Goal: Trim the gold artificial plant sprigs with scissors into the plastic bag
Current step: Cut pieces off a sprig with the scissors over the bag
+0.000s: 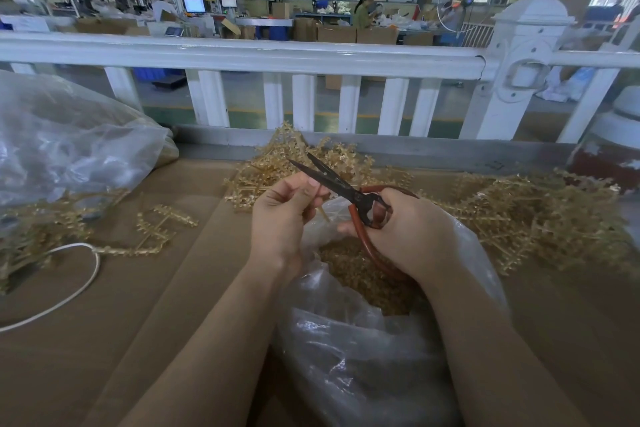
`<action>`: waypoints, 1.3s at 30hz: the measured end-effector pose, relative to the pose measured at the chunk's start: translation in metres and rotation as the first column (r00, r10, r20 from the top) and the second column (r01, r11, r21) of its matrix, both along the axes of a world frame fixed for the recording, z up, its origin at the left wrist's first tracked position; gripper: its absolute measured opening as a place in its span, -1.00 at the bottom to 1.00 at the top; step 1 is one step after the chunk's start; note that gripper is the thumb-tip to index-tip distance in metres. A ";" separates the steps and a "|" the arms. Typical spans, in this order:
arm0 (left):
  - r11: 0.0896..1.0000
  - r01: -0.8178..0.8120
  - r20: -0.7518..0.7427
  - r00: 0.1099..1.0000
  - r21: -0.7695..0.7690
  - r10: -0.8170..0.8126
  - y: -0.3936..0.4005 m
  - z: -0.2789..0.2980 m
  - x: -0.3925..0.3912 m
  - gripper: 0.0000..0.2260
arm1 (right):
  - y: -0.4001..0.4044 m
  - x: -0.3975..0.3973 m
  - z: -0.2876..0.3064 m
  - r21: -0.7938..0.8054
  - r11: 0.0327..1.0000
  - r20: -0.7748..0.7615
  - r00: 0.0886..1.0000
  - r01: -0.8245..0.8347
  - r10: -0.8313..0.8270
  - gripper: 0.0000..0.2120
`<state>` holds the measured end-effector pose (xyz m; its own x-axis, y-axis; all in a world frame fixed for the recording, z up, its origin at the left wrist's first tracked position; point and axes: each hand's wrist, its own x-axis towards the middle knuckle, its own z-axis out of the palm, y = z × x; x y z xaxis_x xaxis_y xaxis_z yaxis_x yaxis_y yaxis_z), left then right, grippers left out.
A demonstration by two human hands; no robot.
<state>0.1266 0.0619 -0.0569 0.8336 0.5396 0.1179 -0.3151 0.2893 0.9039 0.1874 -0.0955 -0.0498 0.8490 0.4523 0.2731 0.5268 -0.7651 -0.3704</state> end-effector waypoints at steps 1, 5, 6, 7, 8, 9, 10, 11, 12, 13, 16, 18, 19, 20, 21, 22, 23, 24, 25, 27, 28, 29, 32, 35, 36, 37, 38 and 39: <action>1.000 -0.001 -0.005 1.000 0.008 0.001 0.000 -0.001 0.000 -0.85 | 0.000 0.000 0.000 -0.001 1.000 -0.004 1.000 0.000 0.000 -0.34; 0.999 0.023 -0.018 1.000 0.024 -0.023 0.003 -0.001 -0.001 -0.80 | 0.002 0.001 -0.001 0.004 1.000 -0.012 1.000 -0.013 0.013 -0.34; 0.999 0.032 -0.015 0.999 0.018 -0.031 0.003 0.000 -0.001 -0.79 | 0.002 0.002 -0.001 0.008 1.000 -0.015 1.000 -0.019 0.019 -0.33; 0.999 0.039 -0.014 0.999 0.012 -0.039 0.003 0.000 -0.001 -0.79 | 0.001 0.003 -0.001 0.013 1.000 -0.019 0.999 -0.026 0.026 -0.33; 0.999 0.044 -0.016 0.999 0.006 -0.044 0.003 0.001 -0.001 -0.79 | 0.001 0.003 -0.002 0.019 0.999 -0.022 0.999 -0.032 0.032 -0.33; 0.999 0.047 -0.020 0.999 -0.001 -0.047 0.003 0.001 -0.001 -0.78 | 0.001 0.003 -0.001 0.024 0.999 -0.021 0.999 -0.036 0.037 -0.34; 0.999 0.050 -0.024 0.998 -0.011 -0.051 0.003 0.001 -0.001 -0.78 | 0.001 0.002 -0.001 0.024 0.999 -0.018 0.999 -0.040 0.040 -0.34; 0.998 0.055 -0.027 0.998 -0.018 -0.055 0.003 0.001 -0.002 -0.77 | 0.001 0.002 -0.001 0.021 0.999 -0.015 0.999 -0.041 0.042 -0.34; 0.998 0.059 -0.028 0.998 -0.021 -0.060 0.003 0.002 -0.002 -0.75 | 0.001 0.002 0.000 0.014 0.999 -0.012 0.999 -0.041 0.042 -0.33; 0.998 0.063 -0.027 0.998 -0.023 -0.063 0.003 0.002 -0.002 -0.73 | 0.001 0.002 0.000 0.008 0.999 -0.011 0.999 -0.039 0.039 -0.33; 0.997 0.069 -0.024 0.997 -0.027 -0.070 0.004 0.002 -0.003 -0.73 | 0.001 0.002 -0.001 -0.001 1.000 -0.008 1.000 -0.024 0.024 -0.35; 0.997 0.069 -0.020 0.997 -0.029 -0.070 0.003 0.003 -0.002 -0.76 | 0.001 0.002 -0.002 -0.001 1.000 0.018 1.000 -0.013 0.013 -0.36; 0.997 0.066 -0.020 0.998 -0.033 -0.067 0.003 0.002 -0.002 -0.76 | 0.001 0.003 -0.003 0.001 1.000 0.037 0.999 -0.010 0.010 -0.35; 0.997 0.061 -0.020 0.998 -0.038 -0.062 0.003 0.002 -0.002 -0.77 | 0.001 0.003 -0.004 0.006 1.000 0.054 0.998 -0.011 0.011 -0.31; 0.997 0.058 -0.020 0.998 -0.045 -0.059 0.003 0.002 -0.002 -0.77 | 0.001 0.004 -0.005 0.016 1.000 0.066 0.998 -0.015 0.014 -0.26; 0.997 0.056 -0.019 0.998 -0.049 -0.057 0.003 0.002 -0.001 -0.79 | 0.002 0.004 -0.006 0.029 0.999 0.072 0.997 -0.018 0.016 -0.22; 0.998 0.053 -0.017 0.998 -0.047 -0.054 0.003 0.002 -0.001 -0.80 | 0.002 0.005 -0.007 0.040 0.999 0.077 0.997 -0.019 0.016 -0.20; 0.998 0.045 -0.014 0.999 -0.037 -0.045 0.004 0.001 -0.001 -0.80 | 0.003 0.007 -0.009 0.050 0.999 0.086 0.996 -0.020 0.015 -0.20; 0.999 0.033 -0.008 0.999 -0.022 -0.033 0.004 0.000 0.000 -0.80 | 0.003 0.008 -0.010 0.055 0.998 0.098 0.995 -0.020 0.014 -0.20; 1.000 0.010 0.015 1.000 0.007 -0.010 0.004 -0.001 0.001 -0.78 | 0.003 0.010 -0.014 0.057 0.998 0.125 0.992 -0.019 0.012 -0.22; 1.000 0.005 0.028 1.000 0.024 -0.005 0.004 -0.001 0.001 -0.77 | 0.004 0.011 -0.015 0.059 0.998 0.136 0.991 -0.018 0.010 -0.25; 0.999 0.003 0.039 0.999 0.042 -0.005 0.004 -0.001 0.001 -0.77 | 0.004 0.012 -0.016 0.064 0.998 0.145 0.989 -0.018 0.008 -0.29; 0.997 0.006 0.060 0.998 0.075 -0.010 0.005 -0.002 0.003 -0.76 | 0.004 0.013 -0.019 0.083 0.996 0.172 0.985 -0.019 0.004 -0.33; 0.997 0.020 0.074 0.997 0.074 -0.025 0.006 -0.004 0.004 -0.70 | 0.005 0.013 -0.021 0.103 0.994 0.190 0.982 -0.023 0.003 -0.37; 0.997 0.028 0.074 0.997 0.073 -0.033 0.006 -0.004 0.004 -0.69 | 0.005 0.014 -0.021 0.108 0.994 0.195 0.981 -0.026 0.004 -0.37; 0.997 0.034 0.072 0.997 0.071 -0.039 0.006 -0.004 0.004 -0.68 | 0.005 0.014 -0.021 0.109 0.994 0.196 0.981 -0.027 0.005 -0.35; 0.997 0.039 0.068 0.997 0.069 -0.043 0.006 -0.003 0.004 -0.67 | 0.005 0.014 -0.022 0.109 0.994 0.196 0.981 -0.026 0.004 -0.33; 0.997 0.040 0.063 0.997 0.064 -0.044 0.006 -0.003 0.003 -0.67 | 0.005 0.014 -0.022 0.111 0.993 0.197 0.980 -0.025 0.003 -0.30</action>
<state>0.1299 0.0681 -0.0597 0.8450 0.4941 0.2045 -0.3618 0.2467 0.8990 0.2017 -0.0910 -0.0720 0.7677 0.4204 0.4836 0.6079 -0.7165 -0.3422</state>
